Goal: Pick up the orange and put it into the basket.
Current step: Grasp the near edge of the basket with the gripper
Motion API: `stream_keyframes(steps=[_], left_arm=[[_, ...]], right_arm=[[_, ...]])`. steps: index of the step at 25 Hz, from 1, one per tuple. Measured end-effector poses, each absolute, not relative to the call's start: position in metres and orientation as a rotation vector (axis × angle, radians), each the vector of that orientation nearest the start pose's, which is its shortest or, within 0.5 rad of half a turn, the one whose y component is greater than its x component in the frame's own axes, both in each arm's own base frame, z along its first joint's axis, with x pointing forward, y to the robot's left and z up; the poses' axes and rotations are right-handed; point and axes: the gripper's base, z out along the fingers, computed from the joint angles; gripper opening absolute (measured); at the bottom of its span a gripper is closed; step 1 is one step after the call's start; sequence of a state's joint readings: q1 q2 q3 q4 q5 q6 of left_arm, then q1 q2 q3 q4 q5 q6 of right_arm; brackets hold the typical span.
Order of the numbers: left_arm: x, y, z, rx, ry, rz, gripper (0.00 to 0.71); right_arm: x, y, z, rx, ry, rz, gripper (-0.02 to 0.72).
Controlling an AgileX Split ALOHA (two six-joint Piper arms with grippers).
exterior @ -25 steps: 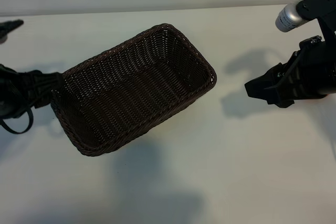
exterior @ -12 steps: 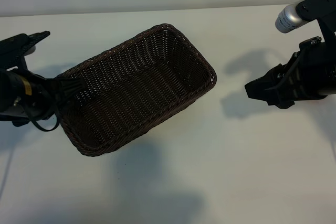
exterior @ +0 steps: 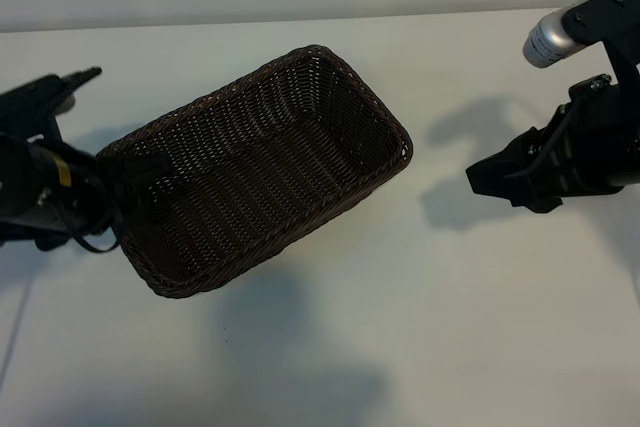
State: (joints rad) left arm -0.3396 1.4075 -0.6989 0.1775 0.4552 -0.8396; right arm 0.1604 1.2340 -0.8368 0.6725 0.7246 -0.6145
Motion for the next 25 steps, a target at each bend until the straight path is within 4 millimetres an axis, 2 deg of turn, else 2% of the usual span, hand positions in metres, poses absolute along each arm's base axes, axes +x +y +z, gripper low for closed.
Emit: stream_keyframes(steps=[5,25], left_arm=[[0.236,-0.075,0.185,-0.517,2.602,-0.272,0.582],[0.257,-0.083,0.148,-0.525,2.596,-0.322,0.582]], right_arm=[[0.23,0.075,0.281,-0.472,2.412,0.562,0.593],[0.23,0.075,0.281,-0.476,2.413,0.556,0.593]])
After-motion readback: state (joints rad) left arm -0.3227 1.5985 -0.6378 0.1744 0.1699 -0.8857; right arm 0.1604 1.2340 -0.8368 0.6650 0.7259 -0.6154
